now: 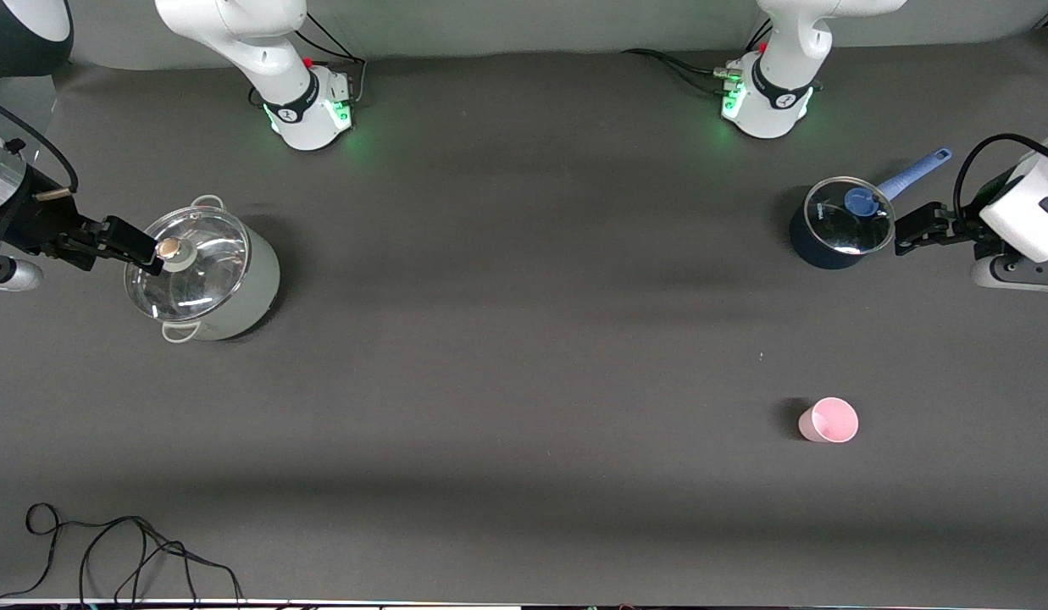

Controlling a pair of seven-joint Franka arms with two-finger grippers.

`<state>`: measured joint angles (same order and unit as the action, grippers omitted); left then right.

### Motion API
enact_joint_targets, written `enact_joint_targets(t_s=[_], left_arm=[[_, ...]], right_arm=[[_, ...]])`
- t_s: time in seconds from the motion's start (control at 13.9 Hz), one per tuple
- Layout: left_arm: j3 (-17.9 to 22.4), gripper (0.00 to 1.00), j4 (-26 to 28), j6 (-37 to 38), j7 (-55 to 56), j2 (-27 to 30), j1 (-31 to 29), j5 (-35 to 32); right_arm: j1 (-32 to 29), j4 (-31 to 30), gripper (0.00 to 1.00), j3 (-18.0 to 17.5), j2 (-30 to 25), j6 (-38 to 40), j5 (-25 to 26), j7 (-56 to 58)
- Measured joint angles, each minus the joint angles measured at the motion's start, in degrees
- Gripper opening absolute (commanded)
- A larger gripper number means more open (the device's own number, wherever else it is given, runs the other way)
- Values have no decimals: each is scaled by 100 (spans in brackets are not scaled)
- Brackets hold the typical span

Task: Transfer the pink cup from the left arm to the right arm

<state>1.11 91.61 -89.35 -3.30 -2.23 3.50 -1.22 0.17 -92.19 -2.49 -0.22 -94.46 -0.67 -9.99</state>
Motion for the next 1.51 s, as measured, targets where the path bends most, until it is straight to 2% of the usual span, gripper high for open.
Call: enact_joint_targets(t_s=[0.72, 0.93, 1.08, 1.22, 1.51], left_arm=[[12, 100, -39, -33, 1, -31, 6, 178], [17, 100, -73, -318, -191, -211, -6, 174], [35, 100, -121, -631, -882, -370, -23, 175], [48, 100, -173, -1062, -2079, -541, -185, 278], [97, 100, -216, -1638, -4711, -1008, -893, 1618]], right_arm=[[0, 1, 100, 0, 2, 34, 0, 0], [0, 1, 100, 0, 3, 34, 0, 0], [-2, 1, 100, 5, 5, 35, 0, 0], [-4, 1, 100, 16, 7, 39, 0, 0], [-4, 1, 100, 17, 12, 43, 0, 0]])
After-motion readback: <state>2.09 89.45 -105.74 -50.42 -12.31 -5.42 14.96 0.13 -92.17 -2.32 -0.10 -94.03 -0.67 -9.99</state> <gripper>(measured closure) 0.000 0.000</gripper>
